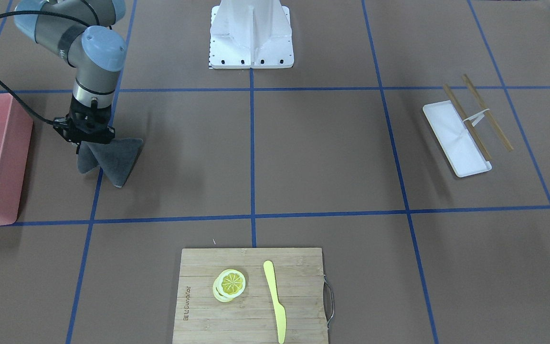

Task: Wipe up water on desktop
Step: 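Wipe the cloth back toward the pink bin and return to center, then wipe the cloth toward the bin again and back toward the cutting board, then lift the cloth and drop it into the pink bin with the right gripper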

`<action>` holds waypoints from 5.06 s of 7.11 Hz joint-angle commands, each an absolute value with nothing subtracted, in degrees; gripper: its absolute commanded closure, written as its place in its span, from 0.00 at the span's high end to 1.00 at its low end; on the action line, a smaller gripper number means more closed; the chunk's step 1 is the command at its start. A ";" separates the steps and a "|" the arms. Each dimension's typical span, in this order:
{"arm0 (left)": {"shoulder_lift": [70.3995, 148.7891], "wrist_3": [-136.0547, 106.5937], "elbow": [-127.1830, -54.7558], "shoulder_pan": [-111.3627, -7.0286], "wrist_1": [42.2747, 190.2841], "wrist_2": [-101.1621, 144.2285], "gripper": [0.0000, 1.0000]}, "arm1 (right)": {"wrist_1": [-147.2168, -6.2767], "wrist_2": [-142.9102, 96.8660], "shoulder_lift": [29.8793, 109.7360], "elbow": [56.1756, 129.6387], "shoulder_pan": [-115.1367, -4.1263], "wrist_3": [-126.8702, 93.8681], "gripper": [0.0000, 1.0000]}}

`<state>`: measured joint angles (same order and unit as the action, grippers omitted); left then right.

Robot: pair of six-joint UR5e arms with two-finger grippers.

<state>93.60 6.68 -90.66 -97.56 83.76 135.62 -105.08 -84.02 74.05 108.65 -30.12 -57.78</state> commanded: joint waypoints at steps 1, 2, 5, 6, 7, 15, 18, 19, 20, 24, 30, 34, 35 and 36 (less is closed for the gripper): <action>93.60 6.68 -90.70 -97.56 83.76 135.62 0.98 | -104.51 -84.20 60.18 97.78 -28.75 -65.01 0.00; 93.60 6.68 -90.70 -97.56 83.76 135.62 0.98 | -104.33 -84.20 56.03 96.95 -26.74 -69.82 0.00; 93.60 6.68 -90.70 -97.56 83.76 135.62 0.98 | -98.01 -84.02 46.25 92.38 -20.58 -80.94 0.00; 93.69 6.68 -90.70 -97.56 83.76 135.62 0.98 | -98.09 -84.20 48.32 94.11 -20.57 -79.73 0.00; 93.69 6.68 -90.70 -97.47 83.76 135.62 0.98 | -98.26 -84.37 52.69 98.22 -20.48 -76.15 0.00; 93.69 6.59 -90.18 -97.12 84.11 135.62 0.98 | -105.29 -85.78 81.01 113.64 -30.14 -52.05 0.00; 93.60 6.59 -90.09 -97.12 84.46 135.62 0.98 | -105.21 -85.34 79.92 112.07 -31.91 -49.13 0.00; 93.60 6.59 -90.09 -97.12 84.46 135.62 0.98 | -105.21 -85.60 73.45 108.06 -31.90 -50.09 0.00; 93.69 6.59 -90.00 -97.21 84.46 135.62 0.98 | -105.29 -85.69 66.60 101.84 -31.73 -53.40 0.00; 93.69 6.50 -90.26 -97.12 84.46 135.70 0.98 | -101.28 -87.10 48.03 90.02 -27.79 -71.31 0.00; 93.60 -2.01 -90.44 -93.54 88.41 135.62 0.98 | -95.19 -90.41 53.72 97.91 -30.74 -68.79 0.00; 93.60 -1.93 -90.35 -92.73 88.59 135.70 0.98 | -103.71 -98.42 77.27 124.83 -41.46 -46.63 0.00; 93.60 -1.93 -90.26 -92.72 88.59 135.70 0.98 | -103.62 -101.13 83.87 129.85 -45.05 -40.14 0.00; 93.60 -1.93 -90.26 -92.72 88.68 135.62 0.98 | -103.36 -103.08 89.59 132.95 -49.00 -31.73 0.00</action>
<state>93.60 -1.93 -90.29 -92.76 88.61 135.67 -103.38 -100.48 82.15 128.00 -44.52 -40.92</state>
